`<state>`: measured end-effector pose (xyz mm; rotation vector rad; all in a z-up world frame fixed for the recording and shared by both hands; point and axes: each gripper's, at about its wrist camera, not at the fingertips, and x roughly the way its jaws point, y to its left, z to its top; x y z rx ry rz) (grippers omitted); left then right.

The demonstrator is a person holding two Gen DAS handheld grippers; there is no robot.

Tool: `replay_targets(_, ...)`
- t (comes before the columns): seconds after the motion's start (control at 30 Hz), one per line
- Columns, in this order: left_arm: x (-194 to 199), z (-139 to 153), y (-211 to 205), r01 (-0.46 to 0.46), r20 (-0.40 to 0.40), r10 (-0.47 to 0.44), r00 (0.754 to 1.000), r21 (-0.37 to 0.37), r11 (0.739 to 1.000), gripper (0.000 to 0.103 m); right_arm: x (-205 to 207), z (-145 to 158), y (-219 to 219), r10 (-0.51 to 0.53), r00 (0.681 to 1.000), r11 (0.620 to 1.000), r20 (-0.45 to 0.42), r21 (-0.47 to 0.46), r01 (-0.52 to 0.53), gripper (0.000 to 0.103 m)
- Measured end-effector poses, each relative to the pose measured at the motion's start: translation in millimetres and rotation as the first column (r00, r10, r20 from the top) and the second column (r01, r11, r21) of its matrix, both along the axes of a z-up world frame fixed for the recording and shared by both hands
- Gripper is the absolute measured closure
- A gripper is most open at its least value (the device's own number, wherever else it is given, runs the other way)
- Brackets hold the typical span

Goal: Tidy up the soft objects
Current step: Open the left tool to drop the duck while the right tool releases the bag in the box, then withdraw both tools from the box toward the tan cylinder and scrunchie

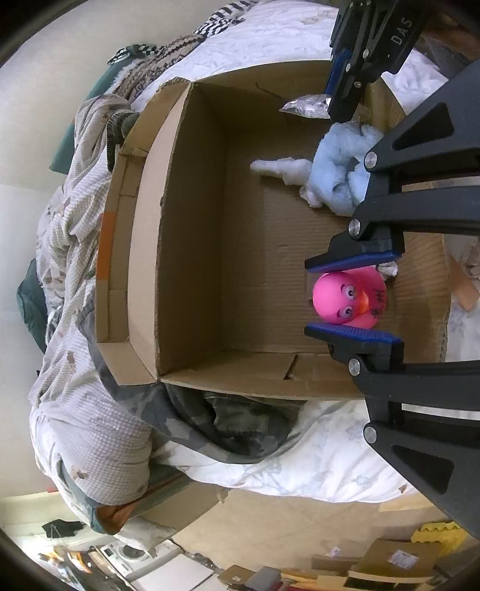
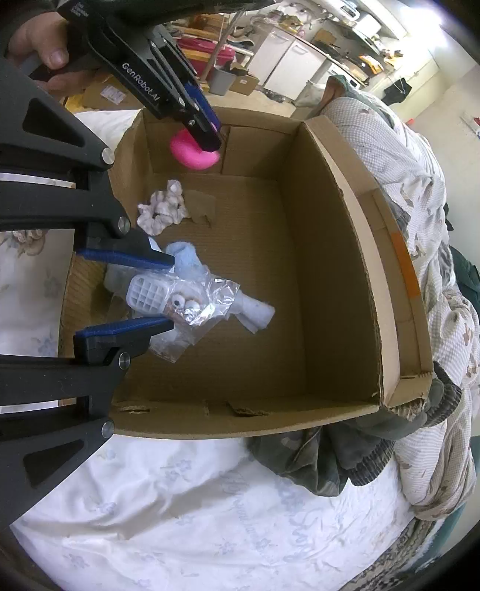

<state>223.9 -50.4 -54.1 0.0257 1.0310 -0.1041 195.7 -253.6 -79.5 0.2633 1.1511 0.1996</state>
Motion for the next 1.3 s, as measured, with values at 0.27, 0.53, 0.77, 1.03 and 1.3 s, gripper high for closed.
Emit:
replay_targets(0.27,-4,4,-4,0.011,0.026,-0.012,1.000,0.024,1.000,0.040,0,-1,1,-0.003,1.000,1.000,-0.001,0.000,0.003,0.074)
replay_targets(0.53,-4,8,0,-0.004,0.039,0.003,0.999,0.027,1.000,0.040,-3,10,3,-0.002,0.999,0.999,0.053,0.053,0.000,0.020)
replay_targets(0.77,-12,11,1,0.007,0.047,-0.008,0.999,0.024,1.000,0.040,-6,11,5,-0.008,0.998,0.999,0.058,0.039,0.005,0.006)
replay_targets(1.03,-20,21,5,-0.007,0.084,0.005,0.996,0.028,1.000,0.040,-10,22,4,-0.028,0.993,0.998,0.111,0.053,0.022,0.002)
replay_targets(1.3,-33,33,16,-0.029,0.104,0.025,0.994,0.035,0.999,0.040,-18,28,1,-0.059,0.988,0.996,0.141,0.069,0.050,0.000)
